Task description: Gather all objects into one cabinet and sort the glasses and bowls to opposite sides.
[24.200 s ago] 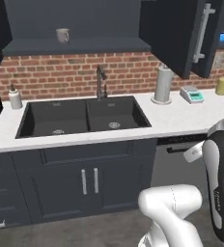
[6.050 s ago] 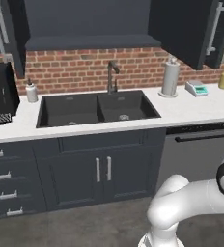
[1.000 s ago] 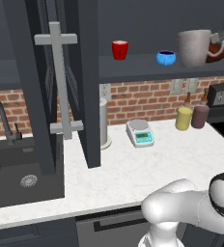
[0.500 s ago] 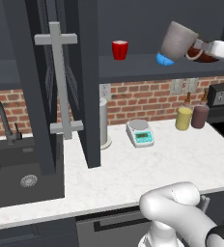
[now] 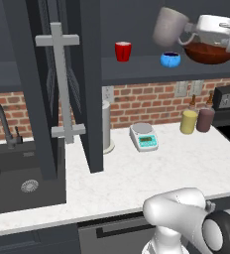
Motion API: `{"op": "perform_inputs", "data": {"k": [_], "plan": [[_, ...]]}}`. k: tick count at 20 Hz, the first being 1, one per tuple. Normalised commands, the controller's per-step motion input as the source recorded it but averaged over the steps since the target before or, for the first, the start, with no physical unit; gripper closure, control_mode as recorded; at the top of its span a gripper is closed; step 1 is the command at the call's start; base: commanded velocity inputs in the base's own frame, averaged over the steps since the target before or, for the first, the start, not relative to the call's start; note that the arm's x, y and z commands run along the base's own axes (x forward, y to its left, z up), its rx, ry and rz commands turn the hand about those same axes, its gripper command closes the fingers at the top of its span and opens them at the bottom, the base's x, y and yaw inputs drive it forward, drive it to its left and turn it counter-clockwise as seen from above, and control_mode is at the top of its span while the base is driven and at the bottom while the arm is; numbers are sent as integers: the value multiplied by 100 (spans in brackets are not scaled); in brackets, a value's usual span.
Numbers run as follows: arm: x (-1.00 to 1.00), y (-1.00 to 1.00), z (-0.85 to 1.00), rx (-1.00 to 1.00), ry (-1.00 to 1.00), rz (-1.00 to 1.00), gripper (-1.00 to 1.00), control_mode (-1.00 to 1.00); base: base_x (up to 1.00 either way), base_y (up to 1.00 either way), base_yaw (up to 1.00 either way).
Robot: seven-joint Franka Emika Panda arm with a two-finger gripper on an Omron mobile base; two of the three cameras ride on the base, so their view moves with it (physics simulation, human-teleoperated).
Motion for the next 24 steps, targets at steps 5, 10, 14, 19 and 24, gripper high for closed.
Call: {"op": "perform_inputs", "data": {"k": [5,10,14,19,24], "plan": [[2,-48,-40,-28,8,6,100,-100,0,0,0],[0,-5,-6,-5,0,4,100,-100,0,0,0],[21,3,-48,1,-1,0,100,-100,0,0,0],[64,0,-67,0,0,0,100,-100,0,0,0],[57,0,-9,0,0,-1,100,-100,0,0,0]]}}
